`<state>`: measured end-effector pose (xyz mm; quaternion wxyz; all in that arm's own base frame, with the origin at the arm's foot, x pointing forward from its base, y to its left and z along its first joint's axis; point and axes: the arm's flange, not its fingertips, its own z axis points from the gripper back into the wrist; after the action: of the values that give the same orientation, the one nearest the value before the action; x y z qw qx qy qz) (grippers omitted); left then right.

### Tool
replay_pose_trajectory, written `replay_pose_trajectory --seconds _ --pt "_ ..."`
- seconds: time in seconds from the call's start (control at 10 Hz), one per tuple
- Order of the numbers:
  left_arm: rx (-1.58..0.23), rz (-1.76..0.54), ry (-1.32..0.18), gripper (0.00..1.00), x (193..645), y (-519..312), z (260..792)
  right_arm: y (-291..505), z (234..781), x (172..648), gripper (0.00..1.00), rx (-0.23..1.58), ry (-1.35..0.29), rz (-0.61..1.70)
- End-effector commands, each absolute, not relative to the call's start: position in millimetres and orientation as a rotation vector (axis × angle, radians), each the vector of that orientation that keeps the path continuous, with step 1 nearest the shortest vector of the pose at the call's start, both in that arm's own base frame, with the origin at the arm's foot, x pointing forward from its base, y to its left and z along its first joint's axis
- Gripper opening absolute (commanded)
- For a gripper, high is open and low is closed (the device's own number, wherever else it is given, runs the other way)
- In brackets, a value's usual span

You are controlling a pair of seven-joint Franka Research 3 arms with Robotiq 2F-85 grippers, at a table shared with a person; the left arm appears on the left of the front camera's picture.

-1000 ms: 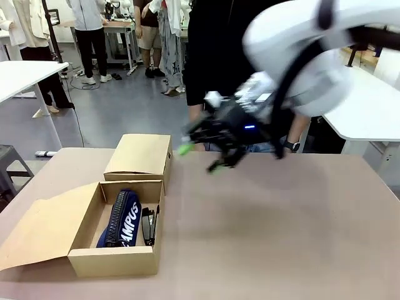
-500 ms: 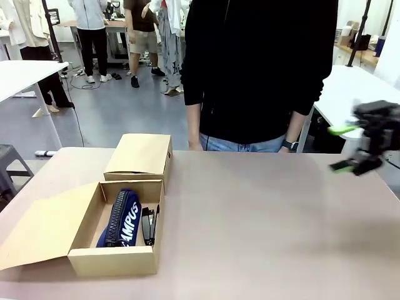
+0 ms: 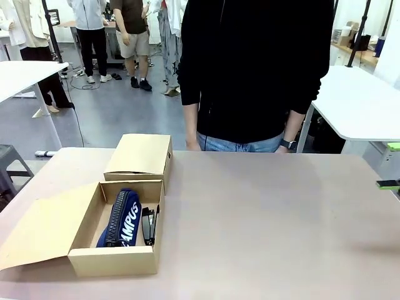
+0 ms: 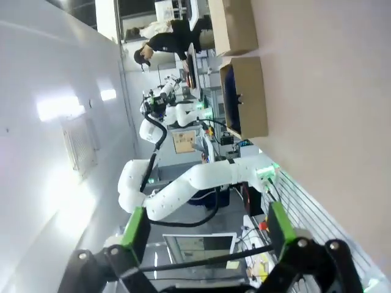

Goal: Place items inside the box.
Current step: Pick up a Pencil pouch or Stapler and place it inside the Mailer Box closest to the robot, then close the lid of the Mailer Box closest to the robot.

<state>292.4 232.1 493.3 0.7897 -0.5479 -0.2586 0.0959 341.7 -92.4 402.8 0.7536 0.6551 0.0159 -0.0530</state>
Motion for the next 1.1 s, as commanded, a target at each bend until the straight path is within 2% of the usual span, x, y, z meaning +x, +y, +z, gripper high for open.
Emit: replay_pose_trajectory --seconds 0.0,0.9,1.0 --pt "-1.188 0.186 -0.573 1.0 292.0 232.4 494.4 -78.4 421.9 350.7 1.0 1.423 0.07 -0.071" --pt "-1.18 0.207 -0.556 1.0 292.5 232.1 493.2 -78.4 421.9 350.7 1.0 1.423 0.07 -0.071" --pt "-1.261 -0.073 -0.625 1.0 293.1 205.8 506.4 -78.4 421.9 350.7 1.0 1.423 0.07 -0.071"
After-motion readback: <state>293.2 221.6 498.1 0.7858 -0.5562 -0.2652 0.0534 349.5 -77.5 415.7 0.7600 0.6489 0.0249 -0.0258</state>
